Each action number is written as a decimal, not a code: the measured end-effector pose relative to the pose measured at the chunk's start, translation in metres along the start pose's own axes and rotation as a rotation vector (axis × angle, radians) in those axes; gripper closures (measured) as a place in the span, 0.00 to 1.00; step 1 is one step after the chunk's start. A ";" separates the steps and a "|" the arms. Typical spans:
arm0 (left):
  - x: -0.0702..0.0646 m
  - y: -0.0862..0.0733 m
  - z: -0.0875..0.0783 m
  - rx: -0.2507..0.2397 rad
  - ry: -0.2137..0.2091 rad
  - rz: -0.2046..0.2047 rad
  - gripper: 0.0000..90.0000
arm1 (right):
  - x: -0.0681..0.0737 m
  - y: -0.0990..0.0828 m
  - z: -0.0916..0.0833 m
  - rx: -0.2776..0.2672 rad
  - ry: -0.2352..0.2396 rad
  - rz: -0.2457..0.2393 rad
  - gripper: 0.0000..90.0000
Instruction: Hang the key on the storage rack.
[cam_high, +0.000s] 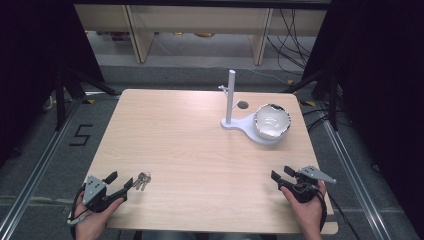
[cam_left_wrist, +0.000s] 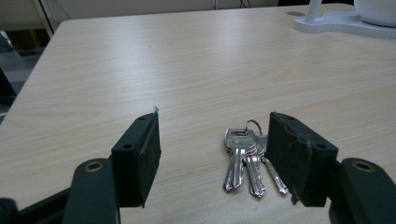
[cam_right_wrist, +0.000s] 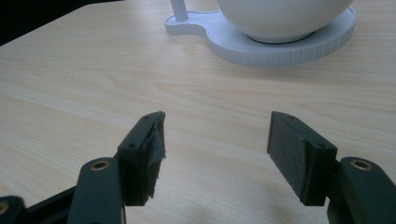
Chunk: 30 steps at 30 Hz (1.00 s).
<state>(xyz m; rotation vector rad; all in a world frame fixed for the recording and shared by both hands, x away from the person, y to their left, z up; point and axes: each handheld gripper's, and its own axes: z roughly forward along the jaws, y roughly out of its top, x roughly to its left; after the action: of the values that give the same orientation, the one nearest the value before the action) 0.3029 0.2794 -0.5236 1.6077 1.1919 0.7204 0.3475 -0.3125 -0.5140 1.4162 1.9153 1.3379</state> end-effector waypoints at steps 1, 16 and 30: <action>0.000 0.000 0.000 0.000 0.000 0.000 0.39 | 0.000 0.000 0.000 0.000 0.000 0.000 0.42; 0.013 0.063 0.019 0.515 -0.127 0.130 0.41 | 0.002 0.001 0.006 0.031 -0.006 -0.043 0.43; -0.007 0.083 0.078 0.852 -0.185 0.245 0.44 | 0.002 0.001 0.005 0.032 0.018 -0.014 0.43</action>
<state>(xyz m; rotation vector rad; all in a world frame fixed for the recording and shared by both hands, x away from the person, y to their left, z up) 0.3978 0.2413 -0.4735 2.4907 1.2498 0.1792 0.3507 -0.3085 -0.5148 1.4085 1.9632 1.3233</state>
